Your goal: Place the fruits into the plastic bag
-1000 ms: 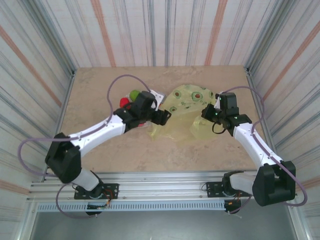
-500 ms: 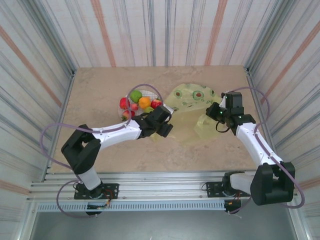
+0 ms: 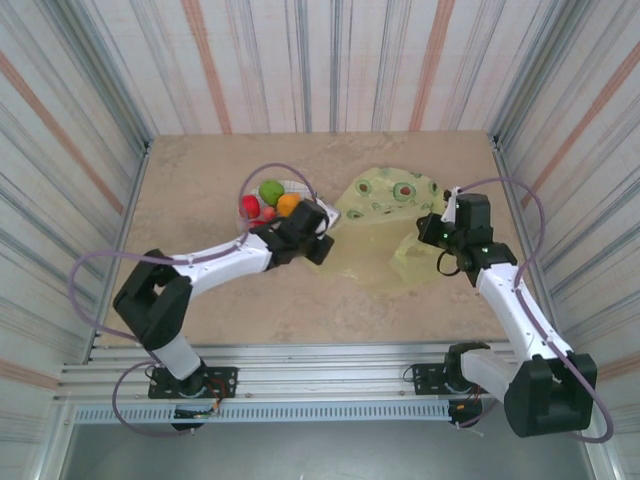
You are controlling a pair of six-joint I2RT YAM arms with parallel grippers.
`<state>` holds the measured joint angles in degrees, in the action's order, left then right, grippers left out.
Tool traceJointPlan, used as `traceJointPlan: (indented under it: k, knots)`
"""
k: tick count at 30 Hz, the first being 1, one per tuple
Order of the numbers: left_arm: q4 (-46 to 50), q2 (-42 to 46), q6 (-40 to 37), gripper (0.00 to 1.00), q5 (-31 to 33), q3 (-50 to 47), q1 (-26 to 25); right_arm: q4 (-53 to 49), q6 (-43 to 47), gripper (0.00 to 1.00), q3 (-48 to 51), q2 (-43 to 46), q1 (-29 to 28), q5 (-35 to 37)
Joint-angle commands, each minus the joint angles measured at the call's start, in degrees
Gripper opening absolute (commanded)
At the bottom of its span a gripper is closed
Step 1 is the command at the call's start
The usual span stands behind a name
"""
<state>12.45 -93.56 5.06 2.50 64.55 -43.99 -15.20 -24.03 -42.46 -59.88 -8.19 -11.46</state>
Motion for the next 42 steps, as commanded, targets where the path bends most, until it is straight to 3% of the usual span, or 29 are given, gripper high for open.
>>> traceJointPlan:
  k: [1,6,12,17,21,26,33,38,42]
  knots:
    - [4.07,4.63,-1.73,0.00,-12.19,6.32,3.49,4.48,10.02,0.40,2.44,0.86,-4.69,6.20]
    - [8.15,4.81,-3.22,0.00,-14.17,11.08,4.54,3.25,17.52,0.73,-0.89,1.23,-8.90,10.38]
    - [9.24,3.60,-2.71,0.00,-17.41,13.41,4.53,-3.17,25.63,0.93,-8.76,-2.76,-17.85,21.85]
    - [9.35,3.21,-2.21,0.00,-18.97,13.98,4.58,-4.28,25.92,0.97,-11.87,-8.46,-20.47,26.74]
    - [9.51,3.29,-2.20,0.00,-18.83,13.76,4.60,-4.96,27.21,0.97,-13.85,-11.96,-22.29,35.40]
    - [9.18,3.56,-2.29,0.00,-18.84,13.11,4.54,-5.04,30.10,0.97,-14.76,-11.68,-22.15,37.70]
    - [8.97,3.13,-2.30,0.00,-19.05,13.21,4.58,-8.09,30.75,0.95,-16.31,-10.69,-20.56,34.38]
    - [9.00,2.60,-2.24,0.00,-19.20,13.35,4.61,-8.23,29.02,0.92,-16.34,-6.92,-19.18,18.65]
    - [8.91,2.42,-2.07,0.00,-19.38,13.35,4.61,-9.03,28.68,0.89,-16.52,-5.78,-18.62,19.88]
